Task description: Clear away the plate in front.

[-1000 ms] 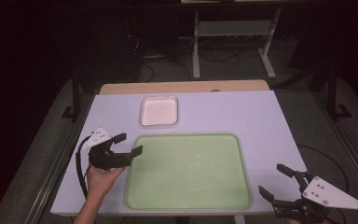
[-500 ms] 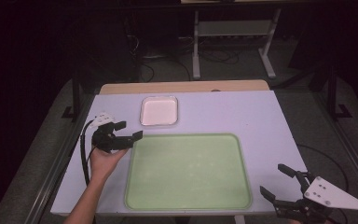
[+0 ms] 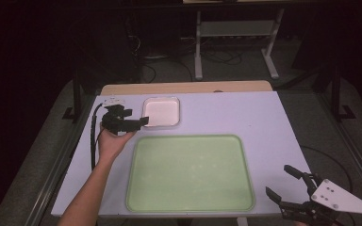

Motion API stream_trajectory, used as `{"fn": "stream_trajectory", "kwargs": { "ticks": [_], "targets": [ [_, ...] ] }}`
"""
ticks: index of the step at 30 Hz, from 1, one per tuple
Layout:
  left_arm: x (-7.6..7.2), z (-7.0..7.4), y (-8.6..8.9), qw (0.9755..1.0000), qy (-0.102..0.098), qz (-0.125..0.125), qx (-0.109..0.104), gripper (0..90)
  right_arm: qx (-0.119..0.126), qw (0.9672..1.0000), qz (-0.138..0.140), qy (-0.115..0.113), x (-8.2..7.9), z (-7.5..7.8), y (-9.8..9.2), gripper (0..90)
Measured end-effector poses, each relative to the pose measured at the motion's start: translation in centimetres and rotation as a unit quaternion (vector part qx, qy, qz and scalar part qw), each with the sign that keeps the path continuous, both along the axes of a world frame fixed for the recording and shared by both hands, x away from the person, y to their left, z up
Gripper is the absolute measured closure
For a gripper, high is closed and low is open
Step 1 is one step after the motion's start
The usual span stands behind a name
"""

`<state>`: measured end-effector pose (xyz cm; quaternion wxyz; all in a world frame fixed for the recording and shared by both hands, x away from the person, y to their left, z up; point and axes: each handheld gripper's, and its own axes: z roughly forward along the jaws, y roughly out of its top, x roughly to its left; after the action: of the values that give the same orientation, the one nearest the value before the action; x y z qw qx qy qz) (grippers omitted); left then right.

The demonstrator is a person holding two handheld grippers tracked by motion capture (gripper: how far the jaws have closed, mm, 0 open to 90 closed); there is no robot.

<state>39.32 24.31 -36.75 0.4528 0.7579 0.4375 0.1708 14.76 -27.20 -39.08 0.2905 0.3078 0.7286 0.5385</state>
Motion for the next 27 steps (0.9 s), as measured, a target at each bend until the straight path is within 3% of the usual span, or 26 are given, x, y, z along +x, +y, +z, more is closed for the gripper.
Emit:
{"fn": "stream_trajectory", "kwargs": {
  "ticks": [3,6,11,12,19,21,22,27],
  "targets": [
    [1.3,-0.1,-0.2,0.9998,0.009,0.009,0.013,14.6,-0.005,1.0000,-0.001,0.001,0.0,0.1,-0.1,16.4],
    [2.5,-0.2,0.0,0.9996,0.019,0.021,0.007,14.6,-0.004,1.0000,-0.003,-0.002,-0.1,0.2,-0.2,16.5],
    [4.1,-0.4,-0.1,0.9988,0.035,0.029,0.015,15.0,-0.002,1.0000,-0.007,-0.002,-0.2,0.3,-0.3,16.2],
    [4.9,-0.6,-0.2,0.9981,0.044,0.033,0.027,15.0,-0.003,1.0000,-0.007,-0.001,-0.1,0.3,-0.3,16.0],
    [7.0,-1.4,0.2,0.9954,0.071,0.059,0.026,16.5,-0.004,1.0000,-0.006,-0.001,-0.1,0.3,-0.2,15.9],
    [7.4,-1.7,0.2,0.9944,0.078,0.068,0.019,17.7,-0.004,1.0000,-0.005,-0.002,-0.1,0.3,-0.2,16.0],
    [7.7,-2.0,0.2,0.9936,0.084,0.075,-0.005,18.6,-0.003,1.0000,-0.006,-0.001,-0.1,0.3,-0.2,15.9],
    [8.3,-2.3,0.0,0.9920,0.087,0.091,-0.013,20.2,-0.003,1.0000,-0.006,-0.006,-0.2,0.4,-0.2,16.0]
  ]
}}
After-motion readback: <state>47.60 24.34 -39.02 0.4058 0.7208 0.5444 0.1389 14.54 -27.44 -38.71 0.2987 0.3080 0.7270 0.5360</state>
